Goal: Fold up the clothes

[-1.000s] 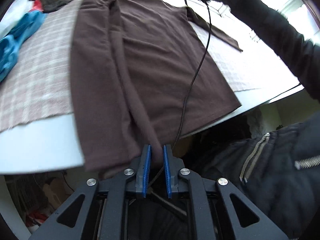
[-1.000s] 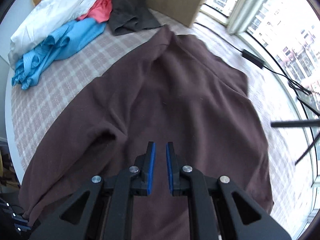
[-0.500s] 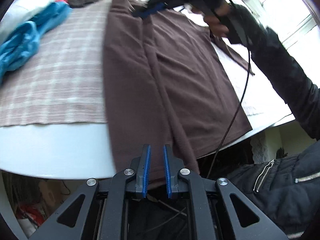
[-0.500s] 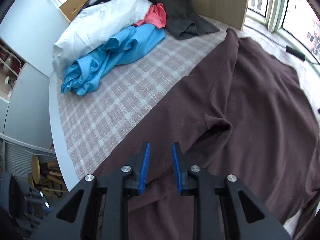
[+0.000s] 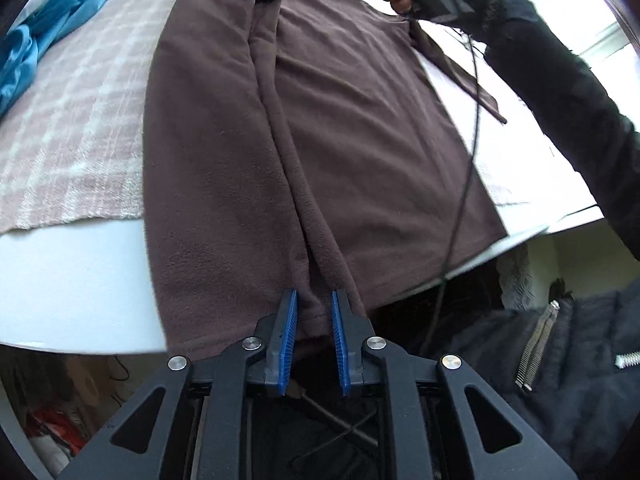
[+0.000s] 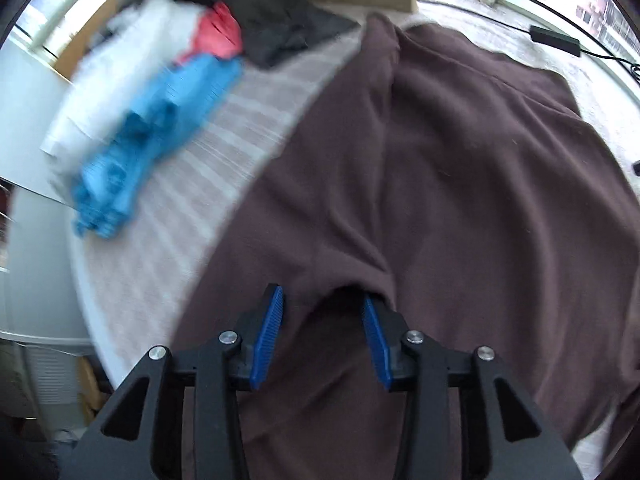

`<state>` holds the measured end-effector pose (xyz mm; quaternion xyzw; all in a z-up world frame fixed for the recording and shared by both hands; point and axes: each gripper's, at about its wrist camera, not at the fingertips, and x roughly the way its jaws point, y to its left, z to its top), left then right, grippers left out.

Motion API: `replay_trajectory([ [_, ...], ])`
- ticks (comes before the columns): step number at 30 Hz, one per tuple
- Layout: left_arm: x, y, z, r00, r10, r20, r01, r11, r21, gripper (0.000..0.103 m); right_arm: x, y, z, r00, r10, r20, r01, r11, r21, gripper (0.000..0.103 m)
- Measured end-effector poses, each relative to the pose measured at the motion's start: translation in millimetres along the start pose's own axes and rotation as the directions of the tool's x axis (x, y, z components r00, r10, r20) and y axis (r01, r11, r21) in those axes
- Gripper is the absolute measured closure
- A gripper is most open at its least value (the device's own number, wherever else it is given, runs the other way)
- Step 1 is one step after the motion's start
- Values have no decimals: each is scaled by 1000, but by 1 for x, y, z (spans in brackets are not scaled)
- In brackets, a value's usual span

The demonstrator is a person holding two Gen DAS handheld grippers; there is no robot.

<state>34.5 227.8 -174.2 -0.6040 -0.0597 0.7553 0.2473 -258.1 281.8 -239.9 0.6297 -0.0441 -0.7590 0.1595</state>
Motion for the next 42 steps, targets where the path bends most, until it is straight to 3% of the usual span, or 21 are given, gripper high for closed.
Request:
replay_trajectory([
  [4,-34,15,12,993,73,93,-70,997,-38,87,-28,-8,1,996,28,90,-29,999,15,63],
  [6,-34,21,19,988,104,110,-99,994,-50,87,-34,-8,7,993,-17,117,15,1000,15,61],
  [11,0,24,26,988,146,42,-146,989,-18,87,-6,-8,18,994,-112,10,112,994,-17,59],
  [14,11,22,21,987,162,21,-162,987,8,87,-29,-13,27,991,-102,81,102,995,2,100],
  [18,11,28,21,991,132,5,-131,991,-17,87,-52,3,59,980,-51,192,68,994,-80,100],
  [22,11,26,22,990,138,-1,-138,990,4,87,-19,23,101,986,-75,148,97,984,-150,100],
  [26,10,26,21,990,139,2,-139,990,19,87,18,3,137,982,-154,113,164,982,-93,103],
  [30,8,28,17,993,119,17,-119,993,19,87,17,-18,153,990,-64,127,63,998,11,103],
  [33,3,33,11,996,90,2,-90,996,-5,87,-9,-9,144,983,-92,157,95,995,-13,102],
  [36,-21,47,-7,996,90,7,-89,993,-71,87,-50,-2,119,987,18,162,-18,1000,-4,100],
  [39,-46,64,-27,994,108,23,-103,982,-159,87,-90,19,71,984,101,147,-88,992,-92,99],
  [42,-59,69,-40,992,126,19,-122,981,-148,87,-112,44,11,979,155,131,-133,977,-165,99],
])
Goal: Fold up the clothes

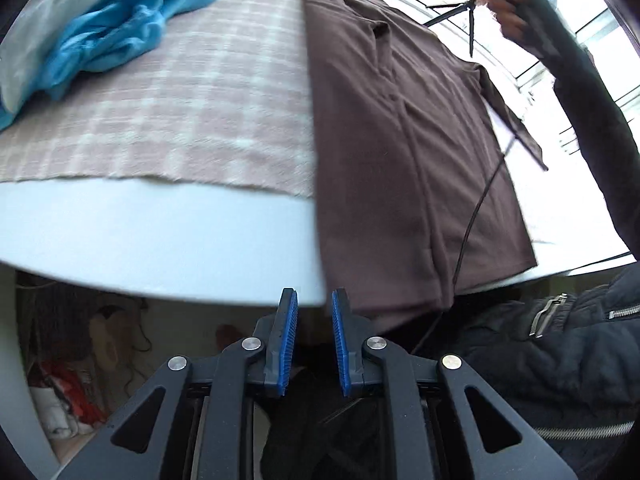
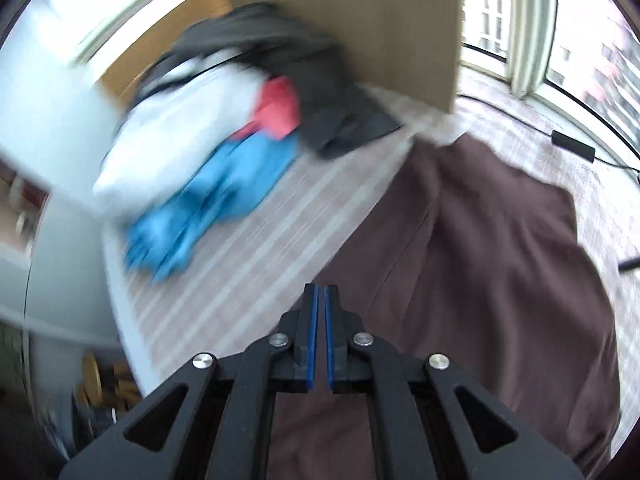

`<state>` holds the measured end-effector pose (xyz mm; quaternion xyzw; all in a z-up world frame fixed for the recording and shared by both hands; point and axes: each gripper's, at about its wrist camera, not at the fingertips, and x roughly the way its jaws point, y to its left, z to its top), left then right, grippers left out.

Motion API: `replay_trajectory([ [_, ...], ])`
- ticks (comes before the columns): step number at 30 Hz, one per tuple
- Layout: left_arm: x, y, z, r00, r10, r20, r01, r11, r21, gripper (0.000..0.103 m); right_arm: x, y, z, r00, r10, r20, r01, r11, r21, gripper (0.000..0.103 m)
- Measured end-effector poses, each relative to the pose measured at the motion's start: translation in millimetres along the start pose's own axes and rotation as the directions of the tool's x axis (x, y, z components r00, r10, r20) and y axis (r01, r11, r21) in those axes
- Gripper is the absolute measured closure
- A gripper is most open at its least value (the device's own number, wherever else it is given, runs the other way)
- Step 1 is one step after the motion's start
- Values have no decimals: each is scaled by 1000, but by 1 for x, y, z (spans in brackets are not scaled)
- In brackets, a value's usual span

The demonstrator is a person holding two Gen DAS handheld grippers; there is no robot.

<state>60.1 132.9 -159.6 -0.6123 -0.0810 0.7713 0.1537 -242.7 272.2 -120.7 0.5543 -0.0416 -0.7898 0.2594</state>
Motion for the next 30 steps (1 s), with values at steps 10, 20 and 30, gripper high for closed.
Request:
replay_trajectory([
  [10,33,-27,17,997,-73,-23,76,975,207,87,53,51,-155,983,144,-110,-130,984,120,98],
  [20,0,-35,10,991,-126,-42,133,942,309,87,-34,38,-247,998,38,59,-57,928,369,98],
  [30,-36,-118,43,958,-287,2,244,820,517,87,-269,-4,-338,876,-376,301,138,795,591,62],
])
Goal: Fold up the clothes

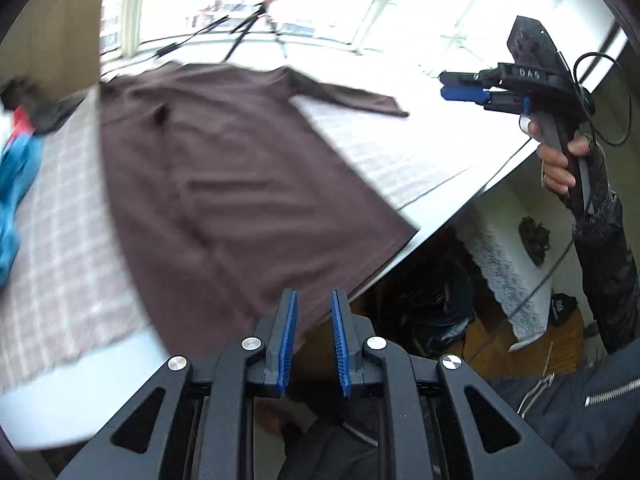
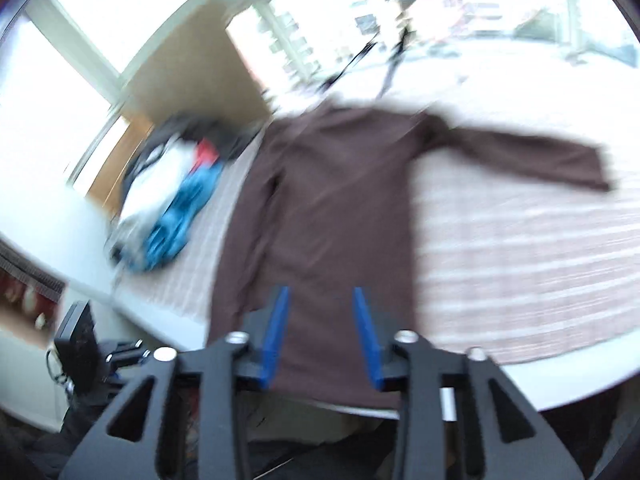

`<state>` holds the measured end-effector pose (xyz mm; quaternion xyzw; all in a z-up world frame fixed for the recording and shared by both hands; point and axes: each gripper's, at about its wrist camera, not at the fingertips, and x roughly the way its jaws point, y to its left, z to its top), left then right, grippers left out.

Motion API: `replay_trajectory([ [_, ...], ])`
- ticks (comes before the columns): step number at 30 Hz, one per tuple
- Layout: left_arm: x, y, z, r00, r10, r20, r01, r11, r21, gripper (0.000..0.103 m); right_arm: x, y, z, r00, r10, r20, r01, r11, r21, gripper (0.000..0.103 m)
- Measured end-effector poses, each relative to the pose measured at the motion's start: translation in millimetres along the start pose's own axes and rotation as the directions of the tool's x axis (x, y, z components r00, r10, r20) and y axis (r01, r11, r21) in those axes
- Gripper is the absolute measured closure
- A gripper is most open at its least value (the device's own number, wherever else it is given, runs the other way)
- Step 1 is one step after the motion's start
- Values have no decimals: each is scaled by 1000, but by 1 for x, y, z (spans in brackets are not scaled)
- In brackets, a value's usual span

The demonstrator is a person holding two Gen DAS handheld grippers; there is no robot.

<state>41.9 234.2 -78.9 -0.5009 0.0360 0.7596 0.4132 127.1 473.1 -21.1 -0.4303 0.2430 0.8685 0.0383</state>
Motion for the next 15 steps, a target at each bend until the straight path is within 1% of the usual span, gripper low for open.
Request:
replay_trajectory([
  [2,17,-14,19,1000,-15,-12,16,999,37,87,-19,-28,15,993,-106,42,106,994,14,62],
  [4,32,-26,40,1000,-20,-23,21,997,70,87,-32,-56,30,974,-214,69,213,977,25,62],
  [6,43,-34,63,999,-13,-31,16,995,95,87,-34,-88,45,954,-293,70,291,956,35,62],
  [9,47,-33,109,999,35,-34,-30,991,133,87,-32,-151,73,920,-390,34,386,919,74,62],
  [10,48,-30,131,998,58,-29,-53,988,143,87,-31,-173,83,917,-398,19,395,914,95,62],
  [13,53,-17,201,996,92,-13,-89,986,141,87,-19,-226,116,924,-381,-5,378,913,155,62],
  [15,64,-5,241,986,164,11,-163,976,143,87,-3,-251,139,928,-373,-22,370,910,186,62],
])
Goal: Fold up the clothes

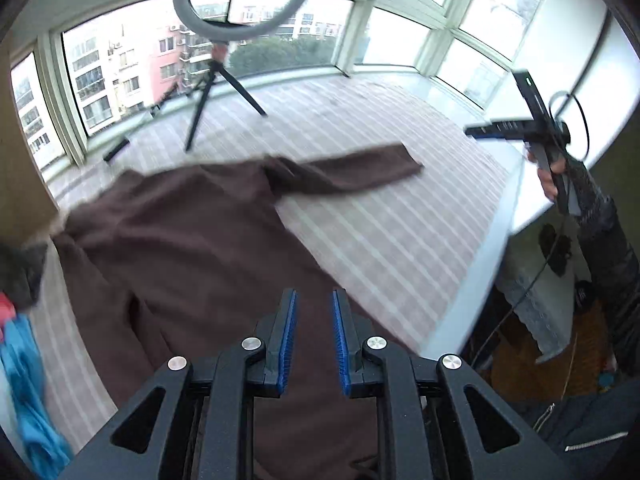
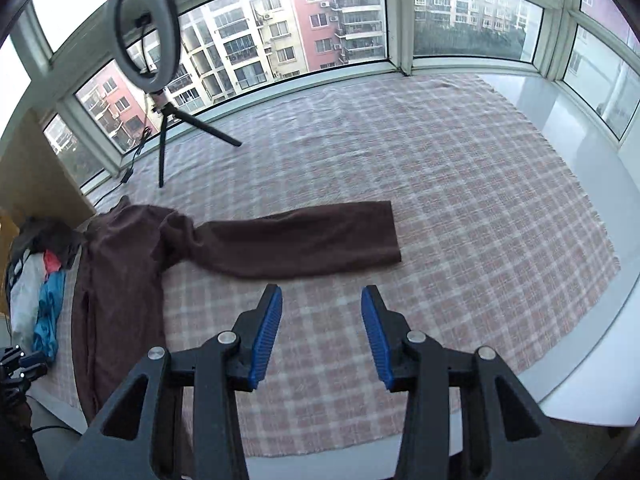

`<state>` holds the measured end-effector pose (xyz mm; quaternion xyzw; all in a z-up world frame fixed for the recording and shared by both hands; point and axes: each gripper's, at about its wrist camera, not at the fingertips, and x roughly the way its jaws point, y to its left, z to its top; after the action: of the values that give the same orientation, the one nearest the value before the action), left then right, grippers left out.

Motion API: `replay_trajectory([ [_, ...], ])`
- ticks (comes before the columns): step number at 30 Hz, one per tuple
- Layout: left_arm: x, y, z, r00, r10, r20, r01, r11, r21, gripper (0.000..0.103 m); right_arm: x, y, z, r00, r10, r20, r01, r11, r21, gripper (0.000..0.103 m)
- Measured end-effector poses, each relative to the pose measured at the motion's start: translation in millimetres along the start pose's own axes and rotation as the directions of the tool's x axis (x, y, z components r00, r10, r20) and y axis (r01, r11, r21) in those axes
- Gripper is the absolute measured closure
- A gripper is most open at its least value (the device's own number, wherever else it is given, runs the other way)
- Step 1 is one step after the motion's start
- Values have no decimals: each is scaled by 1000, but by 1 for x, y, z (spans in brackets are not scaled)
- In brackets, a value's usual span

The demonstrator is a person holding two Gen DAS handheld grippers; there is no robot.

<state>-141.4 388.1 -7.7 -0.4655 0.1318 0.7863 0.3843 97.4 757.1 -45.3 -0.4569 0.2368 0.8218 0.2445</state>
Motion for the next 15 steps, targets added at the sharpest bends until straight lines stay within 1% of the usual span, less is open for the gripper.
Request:
replay_trajectory([
  [1,10,7,18,999,42,2,-42,999,10,87,13,-3,11,1000,-6,-3,6,1000,1,62],
  [2,24,13,31,998,59,-5,-59,998,10,87,29,-8,21,999,-30,-12,30,1000,-9,62],
  [5,71,32,64,996,75,-41,-76,997,-8,87,81,-22,44,992,-111,-57,108,993,-49,62],
  [6,89,37,72,996,72,-60,-73,997,-22,87,99,-28,48,990,-119,-79,115,992,-50,62],
  [8,126,47,85,994,54,-95,-58,997,-47,87,131,-42,53,987,-106,-121,103,994,-30,62],
  [10,162,53,94,990,69,-123,-75,996,-46,87,154,-54,56,988,-56,-142,57,998,6,62],
  [12,192,64,102,985,82,-153,-91,994,-56,87,169,-60,57,987,-45,-157,48,999,11,62],
  [15,230,80,110,979,74,-189,-92,992,-87,87,186,-68,57,983,-29,-180,32,999,16,62],
])
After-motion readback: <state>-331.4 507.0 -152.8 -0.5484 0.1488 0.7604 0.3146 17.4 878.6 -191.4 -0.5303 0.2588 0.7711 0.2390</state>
